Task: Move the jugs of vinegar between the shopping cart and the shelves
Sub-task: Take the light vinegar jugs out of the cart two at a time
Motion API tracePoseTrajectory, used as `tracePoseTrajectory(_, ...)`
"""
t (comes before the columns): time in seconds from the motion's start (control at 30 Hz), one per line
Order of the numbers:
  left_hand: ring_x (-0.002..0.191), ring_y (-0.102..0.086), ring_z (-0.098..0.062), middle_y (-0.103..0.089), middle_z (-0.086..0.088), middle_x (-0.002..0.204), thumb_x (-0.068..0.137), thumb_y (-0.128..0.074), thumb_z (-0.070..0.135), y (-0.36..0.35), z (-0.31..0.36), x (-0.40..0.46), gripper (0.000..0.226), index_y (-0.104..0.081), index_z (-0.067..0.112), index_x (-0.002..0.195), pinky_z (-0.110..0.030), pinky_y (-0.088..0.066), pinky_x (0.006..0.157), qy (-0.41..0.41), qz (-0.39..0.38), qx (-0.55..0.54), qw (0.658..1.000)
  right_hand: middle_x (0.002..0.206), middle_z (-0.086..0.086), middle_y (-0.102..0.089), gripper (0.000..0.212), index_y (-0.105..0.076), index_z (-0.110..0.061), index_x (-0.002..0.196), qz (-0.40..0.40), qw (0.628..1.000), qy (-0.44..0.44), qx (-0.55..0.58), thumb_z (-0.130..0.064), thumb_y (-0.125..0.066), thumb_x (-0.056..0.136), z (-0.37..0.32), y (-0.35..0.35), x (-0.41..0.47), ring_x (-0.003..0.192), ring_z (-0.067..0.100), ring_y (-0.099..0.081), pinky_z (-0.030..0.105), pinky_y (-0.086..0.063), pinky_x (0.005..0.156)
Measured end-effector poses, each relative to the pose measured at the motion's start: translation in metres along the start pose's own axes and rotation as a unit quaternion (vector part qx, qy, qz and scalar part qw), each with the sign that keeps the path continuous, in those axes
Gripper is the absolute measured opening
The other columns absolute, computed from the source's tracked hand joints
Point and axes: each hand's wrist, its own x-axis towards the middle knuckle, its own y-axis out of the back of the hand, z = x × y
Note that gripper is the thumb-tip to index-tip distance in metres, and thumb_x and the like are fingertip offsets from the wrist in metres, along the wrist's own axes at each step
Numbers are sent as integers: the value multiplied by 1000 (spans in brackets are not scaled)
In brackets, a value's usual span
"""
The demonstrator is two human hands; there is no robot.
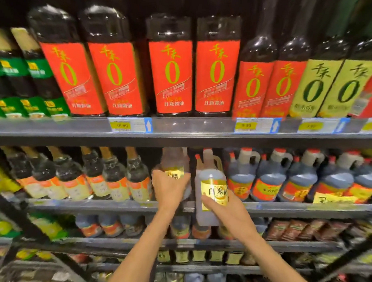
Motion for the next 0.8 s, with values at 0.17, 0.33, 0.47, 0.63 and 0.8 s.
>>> tracePoseTrajectory(0.17, 100, -64, -22, -63, -5, 113, 64, -88, 41, -24, -26, 44, 71, -52, 17, 120, -41, -57, 86, -91, 22, -6, 996, 92, -9, -76, 43, -66, -26, 105, 54, 998, -10, -32, -58, -78, 79, -3, -17, 26, 82, 2, -71, 32, -57, 70)
tracePoseTrajectory(0.33, 124, -52, -35, -50, -17, 131, 56, -95, 37, -38, -23, 66, 99, -45, 6, 135, -50, -46, 108, -62, 42, -22, 997, 96, -9, -71, 62, -54, -24, 109, 122, 991, -33, -53, -57, -85, 66, -11, -36, 54, 85, 8, -70, 41, -60, 73)
tracePoseTrajectory(0.47, 143, -27, -48, -33, -27, 148, 61, -96, 29, -43, -25, 79, 110, -31, 0, 146, -57, -27, 119, -37, 10, 15, 999, 74, -6, -70, 43, -64, -14, 86, 130, 989, -36, -64, -48, -83, 68, -16, -44, 83, 67, 13, -65, 35, -52, 61)
tracePoseTrajectory(0.63, 153, -10, -41, -9, -28, 162, 68, -92, 23, -40, -33, 89, 124, -8, 5, 157, -47, -21, 124, 7, -53, 59, 997, 99, -2, -62, 29, -53, -27, 93, 81, 991, -103, -29, -36, -79, 83, -2, -54, 110, 88, 15, -58, 24, -46, 75)
tracePoseTrajectory(0.8, 145, -29, -41, -31, -24, 152, 82, -81, 17, -36, -53, 87, 91, -24, -4, 150, -43, -29, 118, -20, -106, 125, 986, 131, 13, -58, 78, -38, -9, 132, 164, 984, -49, -39, -19, -90, 75, -6, -74, 154, 115, 25, -60, 18, -41, 86)
